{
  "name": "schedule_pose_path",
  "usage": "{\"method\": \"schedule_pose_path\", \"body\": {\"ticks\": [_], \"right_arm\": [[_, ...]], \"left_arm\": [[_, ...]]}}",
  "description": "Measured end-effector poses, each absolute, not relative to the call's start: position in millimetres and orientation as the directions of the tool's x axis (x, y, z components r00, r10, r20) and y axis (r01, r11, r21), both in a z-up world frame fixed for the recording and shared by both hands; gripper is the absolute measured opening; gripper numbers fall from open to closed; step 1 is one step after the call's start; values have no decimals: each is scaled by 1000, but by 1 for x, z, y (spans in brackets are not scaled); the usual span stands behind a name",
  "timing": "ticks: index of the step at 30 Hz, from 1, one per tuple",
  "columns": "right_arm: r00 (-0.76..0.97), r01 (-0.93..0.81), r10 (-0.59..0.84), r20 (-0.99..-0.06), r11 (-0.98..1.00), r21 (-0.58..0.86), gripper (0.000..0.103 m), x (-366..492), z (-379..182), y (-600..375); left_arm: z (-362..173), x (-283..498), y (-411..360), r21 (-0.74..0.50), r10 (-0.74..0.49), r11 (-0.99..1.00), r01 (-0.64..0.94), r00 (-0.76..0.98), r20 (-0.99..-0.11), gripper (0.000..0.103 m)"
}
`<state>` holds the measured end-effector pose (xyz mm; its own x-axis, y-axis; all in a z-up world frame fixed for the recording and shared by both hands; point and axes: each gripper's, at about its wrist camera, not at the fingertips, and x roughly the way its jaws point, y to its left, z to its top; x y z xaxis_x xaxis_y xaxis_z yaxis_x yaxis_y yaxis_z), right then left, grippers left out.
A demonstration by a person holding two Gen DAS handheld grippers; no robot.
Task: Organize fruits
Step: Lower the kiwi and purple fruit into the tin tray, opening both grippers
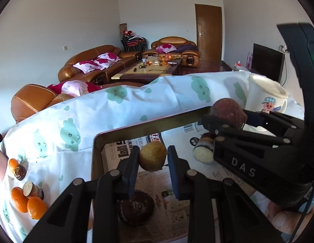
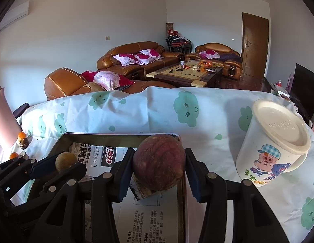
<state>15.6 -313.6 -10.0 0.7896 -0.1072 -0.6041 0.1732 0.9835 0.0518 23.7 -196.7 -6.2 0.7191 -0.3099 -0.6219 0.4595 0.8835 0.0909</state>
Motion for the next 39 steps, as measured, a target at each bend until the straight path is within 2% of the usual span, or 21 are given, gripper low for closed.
{"method": "schedule_pose_path", "body": {"ticks": [6,9,11,13,15,19,21,23,26,32,39], "right_arm": [[801,160,-92,-591,985,63,52,15,-9,-314],[824,125,-53,-564,988,90,52,10,-3,-312],[827,113,-61,-559,992,59,52,9,-1,-305],[828,104,-65,-557,994,39,52,9,-2,-299],[833,94,-54,-550,995,45,52,8,0,-297],[844,93,-43,-535,993,68,55,5,5,-297],[854,103,-49,-518,992,75,67,1,9,-299],[866,120,-68,-495,990,75,74,-4,13,-300],[874,143,-84,-478,986,89,78,-10,17,-302],[876,159,-89,-474,981,112,78,-12,13,-305],[881,176,-107,-461,978,108,78,-18,8,-300]], "left_arm": [[-13,21,-197,139,-247,898,416,742,-623,30],[-11,21,-194,133,-241,907,399,751,-614,30],[-11,21,-190,125,-235,915,384,757,-610,31],[-9,19,-187,120,-227,922,369,763,-605,40],[-6,17,-184,120,-220,928,352,779,-587,74],[1,4,-180,121,-235,930,348,813,-533,84],[3,-1,-177,128,-228,934,335,830,-510,98],[7,-7,-170,130,-212,943,308,852,-478,101],[13,-12,-155,113,-196,955,273,872,-449,102],[15,-16,-125,102,-135,975,196,896,-422,103],[8,-13,-94,65,-110,986,156,883,-457,103]]}}
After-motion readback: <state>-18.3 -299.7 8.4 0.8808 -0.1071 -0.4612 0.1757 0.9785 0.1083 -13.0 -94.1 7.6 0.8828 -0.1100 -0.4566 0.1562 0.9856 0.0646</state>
